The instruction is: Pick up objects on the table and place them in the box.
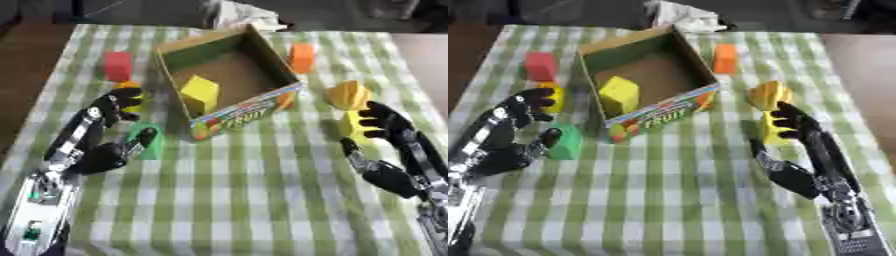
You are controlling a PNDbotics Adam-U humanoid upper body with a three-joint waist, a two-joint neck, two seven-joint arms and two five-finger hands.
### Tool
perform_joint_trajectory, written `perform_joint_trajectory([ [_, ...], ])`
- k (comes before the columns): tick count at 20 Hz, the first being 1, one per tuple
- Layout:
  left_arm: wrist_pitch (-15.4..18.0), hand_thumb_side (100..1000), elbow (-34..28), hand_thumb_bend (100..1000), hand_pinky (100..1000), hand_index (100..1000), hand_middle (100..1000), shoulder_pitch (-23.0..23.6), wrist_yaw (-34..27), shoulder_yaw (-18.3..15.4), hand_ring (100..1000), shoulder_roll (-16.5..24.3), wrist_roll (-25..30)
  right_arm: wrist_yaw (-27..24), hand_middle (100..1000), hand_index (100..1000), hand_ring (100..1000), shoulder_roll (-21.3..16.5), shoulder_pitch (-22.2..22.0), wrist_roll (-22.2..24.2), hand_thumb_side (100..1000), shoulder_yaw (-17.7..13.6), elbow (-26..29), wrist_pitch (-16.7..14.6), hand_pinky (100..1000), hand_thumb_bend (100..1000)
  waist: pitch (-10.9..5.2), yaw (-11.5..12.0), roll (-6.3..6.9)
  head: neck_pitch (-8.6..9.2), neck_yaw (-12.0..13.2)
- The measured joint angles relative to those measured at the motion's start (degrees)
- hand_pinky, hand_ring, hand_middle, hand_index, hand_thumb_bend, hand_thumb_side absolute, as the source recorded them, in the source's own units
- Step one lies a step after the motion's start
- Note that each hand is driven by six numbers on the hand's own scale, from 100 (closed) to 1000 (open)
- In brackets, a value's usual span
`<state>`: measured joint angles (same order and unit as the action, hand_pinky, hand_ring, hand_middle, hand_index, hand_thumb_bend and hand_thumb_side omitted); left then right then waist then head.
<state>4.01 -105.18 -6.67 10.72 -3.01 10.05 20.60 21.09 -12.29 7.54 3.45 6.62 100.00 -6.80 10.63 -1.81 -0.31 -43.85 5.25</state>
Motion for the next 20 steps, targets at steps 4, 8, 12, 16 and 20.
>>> perform_joint_trajectory([
  [4, 0.04, 377, 0.01, 463, 772, 877, 860, 0.0, 0.0, 0.0, 877, 0.0, 0.01, 0.0, 800, 941, 809, 0.0, 0.0, -0.05, 320, 0.0, 0.0, -0.05, 749, 319, -0.02, 0.0, 0.35, 0.0, 0.0],
  [8, 0.06, 377, 0.03, 462, 771, 877, 860, 0.0, 0.0, 0.0, 878, -0.01, 0.02, 0.0, 800, 941, 809, 0.0, -0.01, -0.11, 320, 0.0, 0.0, -0.07, 749, 317, -0.08, -0.07, 0.7, 0.0, 0.0],
  [12, 0.08, 377, 0.19, 459, 770, 877, 860, 0.0, 0.0, 0.0, 878, -0.02, 0.02, 0.0, 800, 941, 809, 0.0, -0.02, -0.19, 323, 0.0, 0.0, -0.02, 749, 314, -0.1, -0.14, 0.91, 0.0, 0.0],
  [16, 0.13, 378, 0.28, 458, 771, 878, 861, -0.01, 0.3, 0.0, 878, -0.01, 0.06, 0.0, 800, 941, 809, 0.0, -0.02, -0.2, 321, 0.0, 0.0, -0.01, 749, 311, -0.11, -0.24, 0.91, 0.0, 0.0],
  [20, 0.6, 361, 0.28, 425, 782, 889, 862, -1.02, 1.45, -0.15, 877, 1.89, -0.1, 0.0, 796, 941, 808, -0.01, -0.04, -0.21, 322, 0.0, 0.0, 0.0, 748, 306, -0.22, -0.29, 0.91, 0.0, 0.0],
])
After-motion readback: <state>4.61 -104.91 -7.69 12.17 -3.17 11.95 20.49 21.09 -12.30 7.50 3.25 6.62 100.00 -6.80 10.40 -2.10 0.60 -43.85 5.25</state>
